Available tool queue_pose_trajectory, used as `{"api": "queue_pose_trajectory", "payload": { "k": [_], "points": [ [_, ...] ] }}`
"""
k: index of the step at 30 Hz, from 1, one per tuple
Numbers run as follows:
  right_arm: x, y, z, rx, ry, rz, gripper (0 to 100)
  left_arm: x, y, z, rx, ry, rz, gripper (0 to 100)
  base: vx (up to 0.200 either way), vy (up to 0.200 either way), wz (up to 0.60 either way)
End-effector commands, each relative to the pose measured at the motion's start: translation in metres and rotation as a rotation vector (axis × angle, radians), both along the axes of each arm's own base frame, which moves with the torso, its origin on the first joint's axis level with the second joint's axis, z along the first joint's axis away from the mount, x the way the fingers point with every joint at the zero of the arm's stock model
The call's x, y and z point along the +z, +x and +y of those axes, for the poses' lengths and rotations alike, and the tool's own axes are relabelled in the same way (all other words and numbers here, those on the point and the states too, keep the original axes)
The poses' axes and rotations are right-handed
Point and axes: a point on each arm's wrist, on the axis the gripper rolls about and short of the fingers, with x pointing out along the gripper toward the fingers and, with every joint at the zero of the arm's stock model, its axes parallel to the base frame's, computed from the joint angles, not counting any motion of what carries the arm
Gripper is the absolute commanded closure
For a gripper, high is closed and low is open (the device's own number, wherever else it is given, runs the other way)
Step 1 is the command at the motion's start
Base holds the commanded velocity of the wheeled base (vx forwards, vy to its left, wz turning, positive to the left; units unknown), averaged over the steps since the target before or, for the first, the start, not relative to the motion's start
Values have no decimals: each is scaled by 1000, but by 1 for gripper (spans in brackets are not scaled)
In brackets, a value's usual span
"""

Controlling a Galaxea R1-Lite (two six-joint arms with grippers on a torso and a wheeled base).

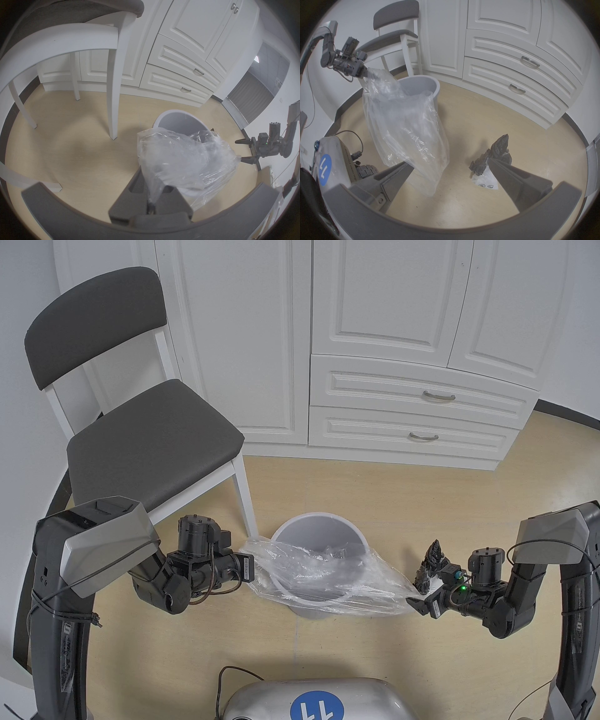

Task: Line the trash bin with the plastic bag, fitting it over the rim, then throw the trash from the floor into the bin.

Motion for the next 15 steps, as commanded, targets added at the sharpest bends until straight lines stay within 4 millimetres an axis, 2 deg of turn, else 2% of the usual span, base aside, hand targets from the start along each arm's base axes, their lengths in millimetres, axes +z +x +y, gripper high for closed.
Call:
{"api": "queue_pose_trajectory", "payload": {
  "k": [1, 6, 7, 8, 15],
  "points": [
    [7, -1, -17, 40, 60, -5, 0, -7, 7, -1, 5, -1, -4, 100, 0, 0, 0],
    [13, -3, -34, 151, 163, -34, 0, -8, 10, 0, 10, -2, -5, 100, 0, 0, 0],
    [15, -4, -49, 206, 220, -51, 0, -8, 10, 1, 11, -2, -5, 100, 0, 0, 0],
    [15, -3, -55, 223, 242, -54, 0, -8, 10, 2, 13, -2, -7, 100, 0, 0, 0],
    [24, -4, -74, 272, 383, -43, 0, -7, 12, 8, 35, 3, -10, 100, 0, 0, 0]
  ]
}}
